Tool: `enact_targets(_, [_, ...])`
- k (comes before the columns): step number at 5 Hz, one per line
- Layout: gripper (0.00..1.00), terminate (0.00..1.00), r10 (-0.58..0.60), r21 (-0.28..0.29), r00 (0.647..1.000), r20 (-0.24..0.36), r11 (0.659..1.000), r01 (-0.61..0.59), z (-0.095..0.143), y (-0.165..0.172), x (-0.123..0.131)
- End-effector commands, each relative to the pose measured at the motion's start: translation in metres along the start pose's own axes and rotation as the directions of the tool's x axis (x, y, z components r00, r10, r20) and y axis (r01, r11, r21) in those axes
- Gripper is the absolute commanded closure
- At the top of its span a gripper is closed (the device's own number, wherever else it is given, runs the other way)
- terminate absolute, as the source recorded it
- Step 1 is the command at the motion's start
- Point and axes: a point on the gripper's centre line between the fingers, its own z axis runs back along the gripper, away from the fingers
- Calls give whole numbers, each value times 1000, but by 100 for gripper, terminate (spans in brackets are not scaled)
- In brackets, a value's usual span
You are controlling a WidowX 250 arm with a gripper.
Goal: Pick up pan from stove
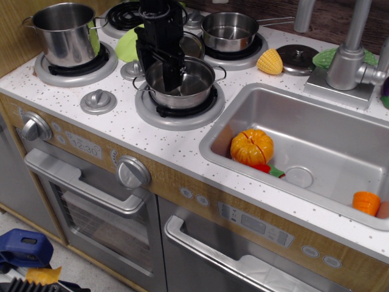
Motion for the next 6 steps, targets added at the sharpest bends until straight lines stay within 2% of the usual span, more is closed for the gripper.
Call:
enact_targets(1, [100, 0, -3, 33, 999, 50, 999, 1, 25, 11, 9])
enact_targets(2, [100, 0, -4, 46, 998, 64, 999, 1, 29, 11, 7])
enact_targets(3, [100, 0, 4, 75, 997, 73, 997, -10, 46, 12, 6])
enact_targets(6, [100, 0, -16, 180, 995, 101, 984, -3, 117, 16, 25])
